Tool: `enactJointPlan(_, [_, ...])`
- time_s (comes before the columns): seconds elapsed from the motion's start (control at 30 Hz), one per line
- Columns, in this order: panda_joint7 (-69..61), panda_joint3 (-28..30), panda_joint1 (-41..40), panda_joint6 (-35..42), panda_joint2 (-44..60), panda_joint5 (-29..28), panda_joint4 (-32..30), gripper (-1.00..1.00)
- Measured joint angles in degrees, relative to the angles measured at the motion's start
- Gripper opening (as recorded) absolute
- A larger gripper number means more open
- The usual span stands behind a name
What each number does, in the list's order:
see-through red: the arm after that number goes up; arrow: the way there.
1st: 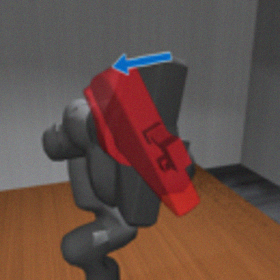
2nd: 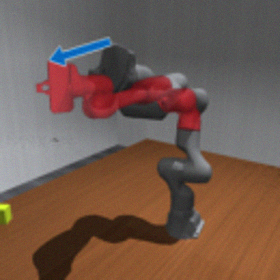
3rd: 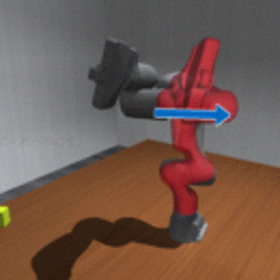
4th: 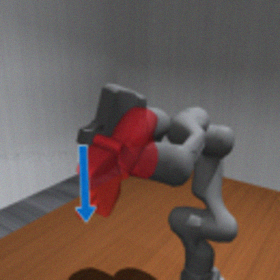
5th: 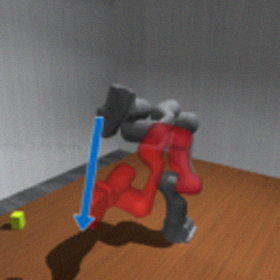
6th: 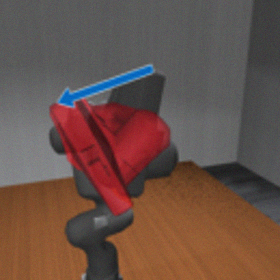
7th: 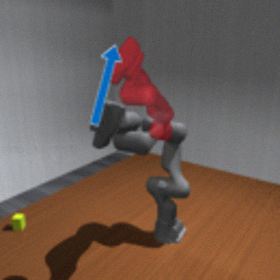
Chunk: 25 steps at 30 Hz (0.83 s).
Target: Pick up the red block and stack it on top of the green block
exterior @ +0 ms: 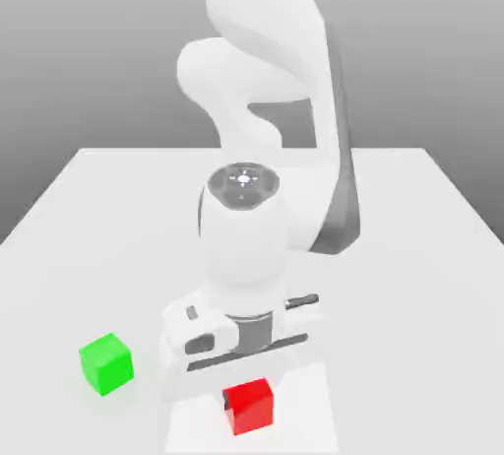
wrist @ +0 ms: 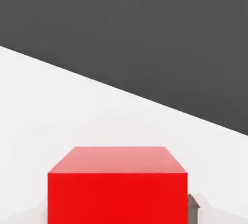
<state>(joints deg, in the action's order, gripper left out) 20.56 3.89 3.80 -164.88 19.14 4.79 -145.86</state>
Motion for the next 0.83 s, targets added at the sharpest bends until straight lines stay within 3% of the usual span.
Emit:
enactJointPlan(0.2, [0.7,2.0,0.1,8.7,-10.5,-2.8,-1.8,-1.0])
enactJointPlan(0.5, [-22.6,10.6,-15.9,13.2,-19.2,-5.2,-5.8,-1.0])
enactJointPlan(0.57, [-26.2,10.1,-21.1,11.9,-18.1,-4.1,-6.1,-1.0])
enactJointPlan(0.7, [-30.0,6.7,-20.3,5.3,-11.1,-0.2,-5.9,-1.0])
enactJointPlan(0.73, [-30.7,6.1,-20.6,3.8,-9.4,0.8,-5.8,1.0])
enactJointPlan(0.83, [-30.7,6.1,-20.6,3.8,-9.4,0.8,-5.8,1.0])
